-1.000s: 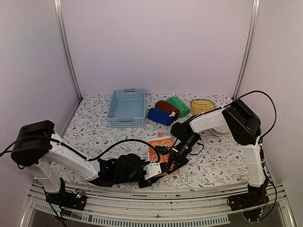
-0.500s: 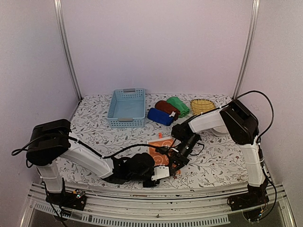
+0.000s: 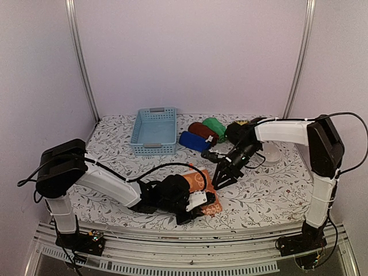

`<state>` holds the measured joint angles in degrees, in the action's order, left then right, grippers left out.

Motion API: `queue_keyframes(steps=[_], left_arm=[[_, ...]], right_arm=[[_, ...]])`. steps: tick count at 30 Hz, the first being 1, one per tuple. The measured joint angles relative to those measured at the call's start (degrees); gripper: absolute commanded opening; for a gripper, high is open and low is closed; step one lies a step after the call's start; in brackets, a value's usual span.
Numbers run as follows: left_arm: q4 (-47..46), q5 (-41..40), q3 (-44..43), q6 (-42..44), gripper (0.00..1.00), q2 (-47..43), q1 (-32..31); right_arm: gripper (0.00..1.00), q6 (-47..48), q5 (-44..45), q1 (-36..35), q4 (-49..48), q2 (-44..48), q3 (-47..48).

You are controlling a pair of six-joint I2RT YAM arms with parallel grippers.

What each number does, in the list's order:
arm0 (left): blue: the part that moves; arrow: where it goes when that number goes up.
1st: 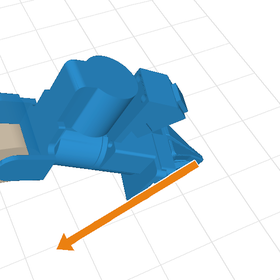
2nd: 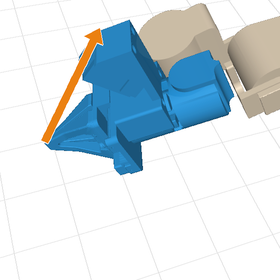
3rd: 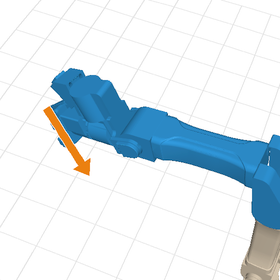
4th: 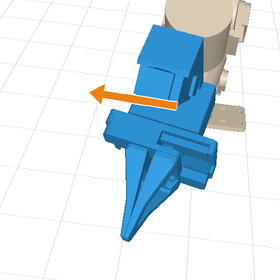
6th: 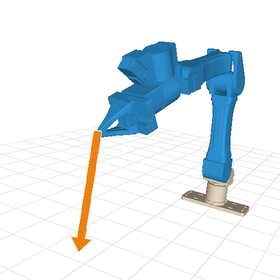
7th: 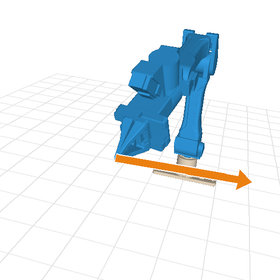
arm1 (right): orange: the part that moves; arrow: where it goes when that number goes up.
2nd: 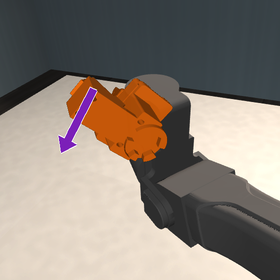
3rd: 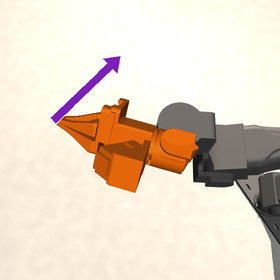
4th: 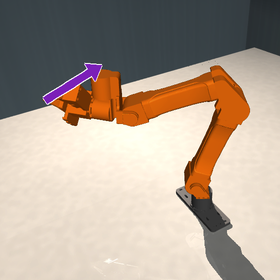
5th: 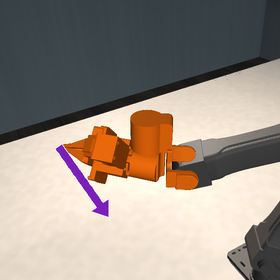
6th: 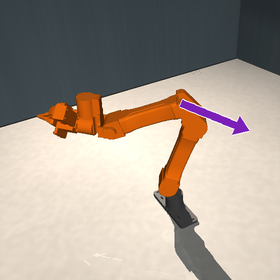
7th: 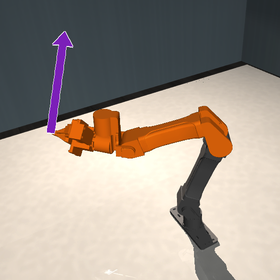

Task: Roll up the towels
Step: Roll the towel at the center of the board.

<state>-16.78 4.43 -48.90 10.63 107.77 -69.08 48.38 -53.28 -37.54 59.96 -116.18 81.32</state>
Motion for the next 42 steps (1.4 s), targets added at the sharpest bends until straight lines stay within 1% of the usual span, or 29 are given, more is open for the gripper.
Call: queue_keyframes(steps=[4,7,8,9,11,14,17,21,24,30,33,36,37,38,41,42], left_arm=[[2.71,8.74,-2.89,-6.64,0.0,1.6,3.8],[3.04,15.5,-3.23,-12.44,0.0,2.23,7.15],[3.04,17.79,-3.23,-14.38,0.0,2.45,8.37],[3.02,20.31,-3.23,-16.39,0.0,2.64,9.51],[2.47,23.67,-3.21,-19.61,0.0,3.39,11.19],[-0.31,28.28,-2.82,-25.24,0.0,5.16,12.63],[-3.45,31.1,-1.92,-29.35,0.0,6.05,13.49],[-8.09,33.46,-0.17,-33.99,0.0,6.91,14.36],[-10.16,34.64,0.5,-36.3,0.0,7.39,14.56],[-11.34,35.69,0.76,-38.64,0.0,7.78,14.88],[-11.65,36.13,0.76,-39.12,0.0,8.0,15.06],[-11.96,36.59,0.76,-39.41,0.0,8.22,15.23],[-12.02,36.74,0.76,-39.45,0.0,8.26,15.28],[-12.07,36.94,0.76,-39.47,0.03,8.35,15.39],[-11.82,37.13,0.76,-39.3,0.21,8.39,15.67],[-11.37,36.89,0.85,-39.1,0.28,8.15,15.76]], right_arm=[[0.4,-2.51,2.54,3.26,-3.34,12.72,-2.05],[0.38,-5.14,5.07,3.28,-8.5,23.15,-7.69],[0.36,-5.77,5.75,3.19,-10.19,24.26,-9.92],[0.35,-6.23,6.8,2.86,-11.87,27.87,-12.39],[0.34,-7.06,9.68,2.21,-15.21,29.99,-16.92],[0.33,-7.3,15.06,0.61,-20.22,29.86,-22.21],[0.34,-6.86,20.24,-3.19,-24.55,29.86,-25.57],[0.38,-5.55,25.99,-10.34,-30.56,28.65,-27.41],[0.41,-4.33,29.51,-14.01,-34.77,25.94,-27.87],[0.4,-2.03,34.32,-17.11,-40.54,20.39,-28.89],[0.34,-1.53,35.6,-17.64,-42.47,18.36,-28.89],[0.21,-1.01,36.54,-17.97,-44.0,17.29,-28.92],[0.14,-1.01,36.68,-17.99,-44.3,17.22,-28.92],[0.11,-0.7,36.72,-18.01,-44.52,17.16,-28.92],[0.06,-0.85,35.74,-18.08,-44.24,16.44,-28.61],[0.05,-0.83,35.17,-18.05,-43.8,16.22,-28.22]])
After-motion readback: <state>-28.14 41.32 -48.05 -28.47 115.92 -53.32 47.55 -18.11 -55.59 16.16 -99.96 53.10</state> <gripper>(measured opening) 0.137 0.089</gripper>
